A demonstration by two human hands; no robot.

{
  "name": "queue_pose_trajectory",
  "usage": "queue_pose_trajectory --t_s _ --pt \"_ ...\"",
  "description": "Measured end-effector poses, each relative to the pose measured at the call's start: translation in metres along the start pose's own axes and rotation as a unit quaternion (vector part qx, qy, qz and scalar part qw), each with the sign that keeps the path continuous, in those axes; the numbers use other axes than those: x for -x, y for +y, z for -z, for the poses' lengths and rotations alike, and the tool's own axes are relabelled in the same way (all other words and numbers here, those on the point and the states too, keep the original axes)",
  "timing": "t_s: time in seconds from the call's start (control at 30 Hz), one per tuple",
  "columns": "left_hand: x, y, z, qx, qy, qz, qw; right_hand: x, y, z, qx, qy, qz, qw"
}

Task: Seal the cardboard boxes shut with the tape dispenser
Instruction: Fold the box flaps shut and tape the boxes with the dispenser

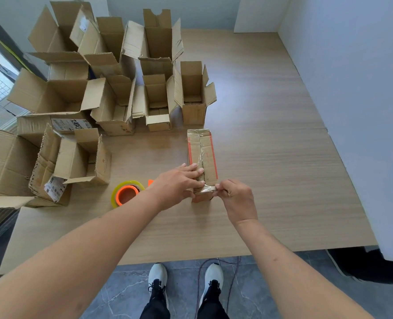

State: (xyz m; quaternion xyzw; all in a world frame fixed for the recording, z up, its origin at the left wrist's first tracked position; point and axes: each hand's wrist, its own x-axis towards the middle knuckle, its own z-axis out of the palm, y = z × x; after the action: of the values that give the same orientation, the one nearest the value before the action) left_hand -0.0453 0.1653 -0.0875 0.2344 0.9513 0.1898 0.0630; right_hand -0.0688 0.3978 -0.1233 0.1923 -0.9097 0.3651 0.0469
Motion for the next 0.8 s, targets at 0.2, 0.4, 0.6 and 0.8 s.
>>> queue_pose_trajectory --t_s 0.2,0.4,0.6,0.8 --pt "0.002 0.007 -0.007 -0.02 0.007 0.025 0.999 -0.01 -0.02 0.011 -0.003 -0.096 -0.073 0.993" --pt "0.022 -0.002 -0.005 0.004 0.09 0.118 0.989 -0.026 -0.052 0.006 0.022 -0.099 -0.137 0.985" --pt "0.014 -0.013 0.013 0.005 0.067 0.233 0.97 -0.047 -0.075 -0.016 0.078 -0.168 -0.199 0.962" --pt "0.005 -0.015 0.043 -0.028 0.023 0.224 0.974 -0.053 -0.093 0.006 0.082 -0.111 -0.23 0.963"
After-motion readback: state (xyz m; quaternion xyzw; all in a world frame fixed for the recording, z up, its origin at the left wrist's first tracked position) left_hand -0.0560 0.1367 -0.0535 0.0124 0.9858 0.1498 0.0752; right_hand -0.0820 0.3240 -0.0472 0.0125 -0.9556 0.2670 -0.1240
